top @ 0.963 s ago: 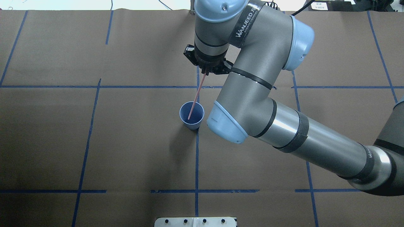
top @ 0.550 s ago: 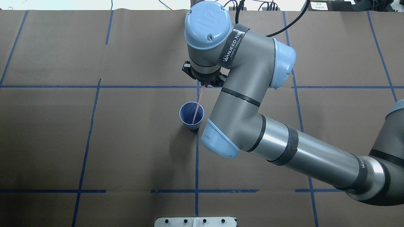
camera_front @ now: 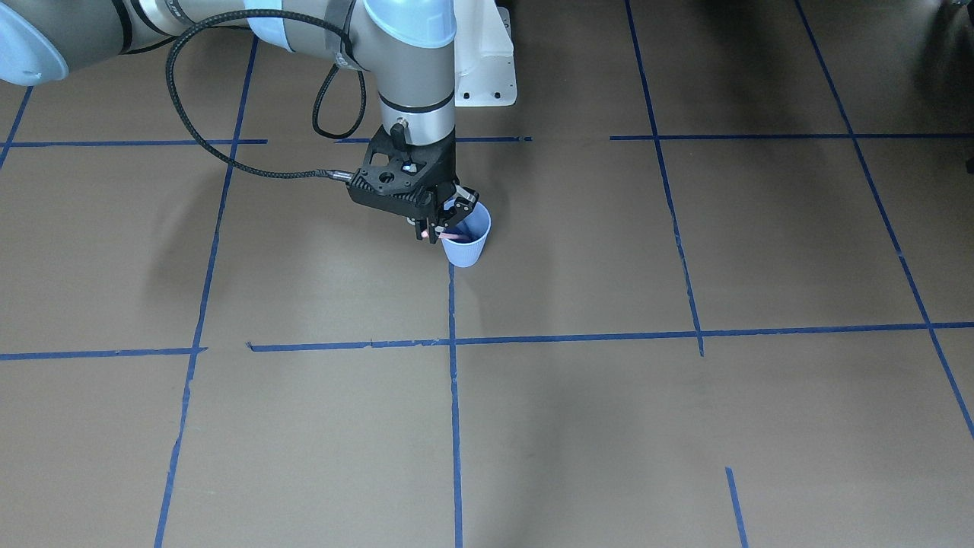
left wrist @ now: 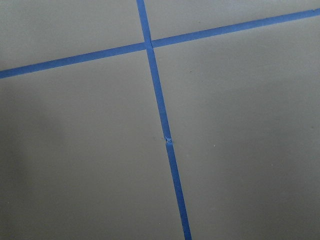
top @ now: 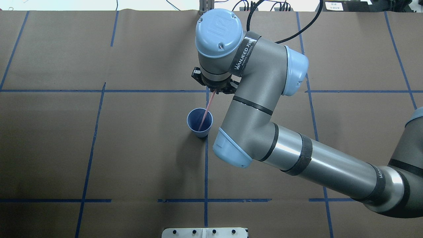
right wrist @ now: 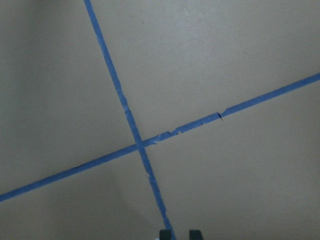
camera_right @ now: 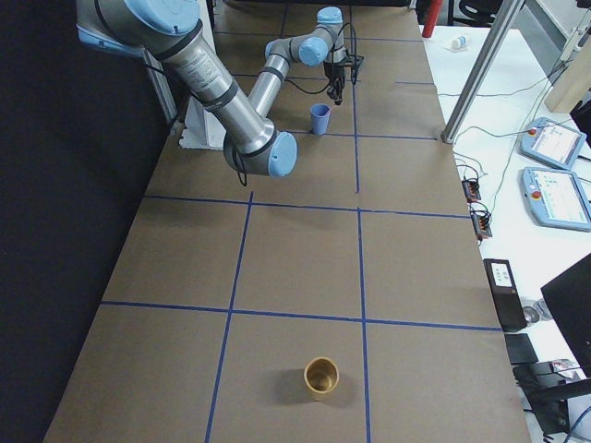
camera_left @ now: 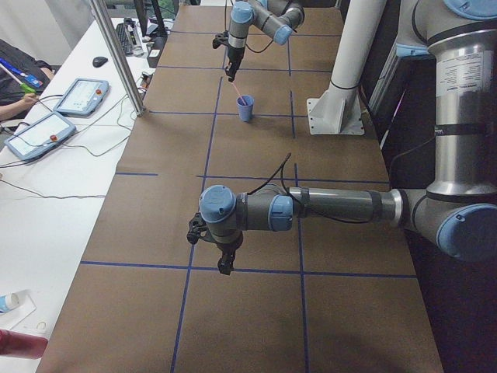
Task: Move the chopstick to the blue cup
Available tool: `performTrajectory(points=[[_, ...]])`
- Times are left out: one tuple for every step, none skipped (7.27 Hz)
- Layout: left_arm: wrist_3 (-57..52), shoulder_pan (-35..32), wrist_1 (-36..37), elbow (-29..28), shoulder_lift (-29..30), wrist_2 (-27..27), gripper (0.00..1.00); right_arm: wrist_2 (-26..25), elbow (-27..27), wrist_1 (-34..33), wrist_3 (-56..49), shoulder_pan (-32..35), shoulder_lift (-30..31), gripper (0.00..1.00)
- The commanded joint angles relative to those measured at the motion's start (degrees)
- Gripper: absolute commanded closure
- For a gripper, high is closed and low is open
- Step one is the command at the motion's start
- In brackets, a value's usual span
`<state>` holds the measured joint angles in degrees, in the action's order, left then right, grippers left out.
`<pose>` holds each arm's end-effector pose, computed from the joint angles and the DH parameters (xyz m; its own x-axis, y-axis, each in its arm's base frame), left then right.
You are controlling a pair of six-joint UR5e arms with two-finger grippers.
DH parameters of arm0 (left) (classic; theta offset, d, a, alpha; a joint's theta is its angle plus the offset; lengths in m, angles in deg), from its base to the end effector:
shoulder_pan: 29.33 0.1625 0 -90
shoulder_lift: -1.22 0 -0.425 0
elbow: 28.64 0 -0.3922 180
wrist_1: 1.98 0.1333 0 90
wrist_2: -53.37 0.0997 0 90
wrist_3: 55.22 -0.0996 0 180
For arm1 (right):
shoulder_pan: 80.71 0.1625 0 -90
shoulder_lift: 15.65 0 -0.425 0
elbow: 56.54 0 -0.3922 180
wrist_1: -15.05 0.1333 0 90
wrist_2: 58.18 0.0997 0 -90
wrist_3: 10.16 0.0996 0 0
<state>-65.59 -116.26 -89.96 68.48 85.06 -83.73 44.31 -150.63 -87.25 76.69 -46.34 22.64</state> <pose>-0.0364 -0.4476 0.6481 0.6597 0.2023 -0.7238 -0.1752 0.9780 0.1136 -0.5091 -0.4836 0.1034 0.6214 0.3600 0.6959 -0.3947 0.9111 -0.1188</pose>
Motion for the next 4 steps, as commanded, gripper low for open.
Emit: performTrajectory(points=[[0.0,0.0,0.0,0.0,0.0,0.0,0.00,-0.5,0.3,0.8,-0.8,0.4,0.3,0.00],[0.1,0.0,0.0,-0.1,0.0,0.1,0.00,0.2,0.2,0.7,-1.2,1.2,0.1,0.00],[0.1,0.1,0.0,-0.2,0.1,0.1,0.00,2.6,0.2,0.4,-3.6,2.8,0.1,0.00],[0.0,0.0,0.0,-0.2,0.1,0.0,0.00,8.4,0.2,0.1,-7.8,6.6,0.6,0.00]])
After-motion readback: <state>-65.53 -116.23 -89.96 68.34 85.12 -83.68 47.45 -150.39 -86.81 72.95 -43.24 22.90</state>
